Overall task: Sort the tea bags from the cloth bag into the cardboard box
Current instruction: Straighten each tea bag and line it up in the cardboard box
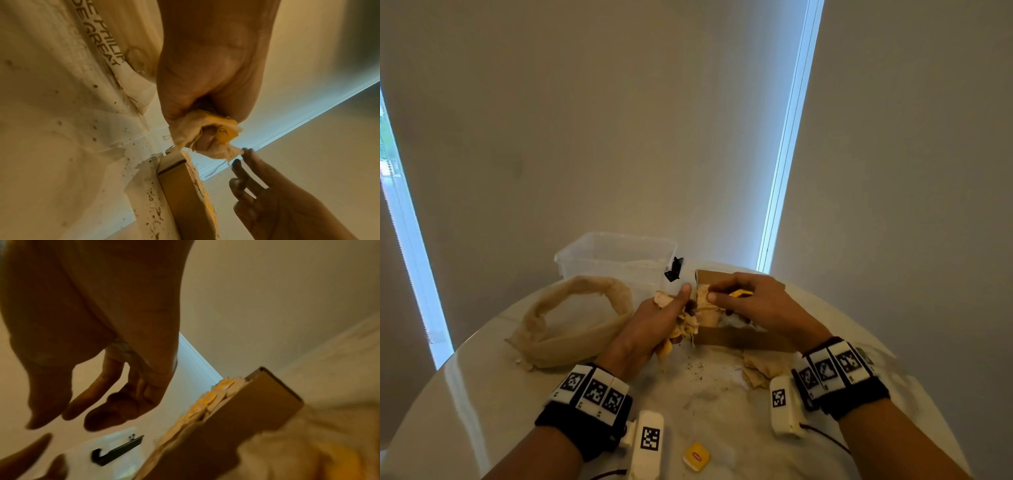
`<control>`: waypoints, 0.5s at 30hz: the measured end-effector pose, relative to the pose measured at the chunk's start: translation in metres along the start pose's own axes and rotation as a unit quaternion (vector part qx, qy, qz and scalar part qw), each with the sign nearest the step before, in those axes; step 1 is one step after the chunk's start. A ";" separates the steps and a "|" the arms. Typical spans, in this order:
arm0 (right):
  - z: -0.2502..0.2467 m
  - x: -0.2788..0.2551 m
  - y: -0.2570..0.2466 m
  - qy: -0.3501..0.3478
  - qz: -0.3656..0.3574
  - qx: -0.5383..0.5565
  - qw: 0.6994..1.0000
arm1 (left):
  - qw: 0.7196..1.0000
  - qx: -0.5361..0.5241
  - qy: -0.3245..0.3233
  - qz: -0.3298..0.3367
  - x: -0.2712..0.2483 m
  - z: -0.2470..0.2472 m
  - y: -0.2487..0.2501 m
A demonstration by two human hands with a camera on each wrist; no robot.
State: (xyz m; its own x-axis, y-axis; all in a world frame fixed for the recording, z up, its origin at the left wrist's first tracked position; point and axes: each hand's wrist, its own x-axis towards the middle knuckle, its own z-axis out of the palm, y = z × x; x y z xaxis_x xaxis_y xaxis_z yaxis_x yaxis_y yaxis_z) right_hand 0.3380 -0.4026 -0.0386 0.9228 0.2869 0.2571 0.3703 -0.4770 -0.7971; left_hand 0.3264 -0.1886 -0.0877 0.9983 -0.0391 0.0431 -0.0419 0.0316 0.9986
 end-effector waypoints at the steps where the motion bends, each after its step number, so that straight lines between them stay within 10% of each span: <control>1: 0.006 -0.007 -0.005 -0.015 0.006 0.016 1.000 | 1.000 -0.003 0.005 -0.003 0.000 0.000 0.000; 15: 0.044 -0.018 0.002 0.014 0.049 0.172 0.984 | 1.000 0.007 -0.003 0.003 0.005 -0.002 -0.005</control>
State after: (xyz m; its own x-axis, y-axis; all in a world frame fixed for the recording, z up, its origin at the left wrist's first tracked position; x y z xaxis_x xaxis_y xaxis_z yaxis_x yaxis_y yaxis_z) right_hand 0.3170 -0.3723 -0.0686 0.9567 0.2276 0.1814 0.2262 -0.1896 -0.9554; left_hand 0.3317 -0.1865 -0.0921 0.9978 -0.0442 0.0495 -0.0487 0.0185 0.9986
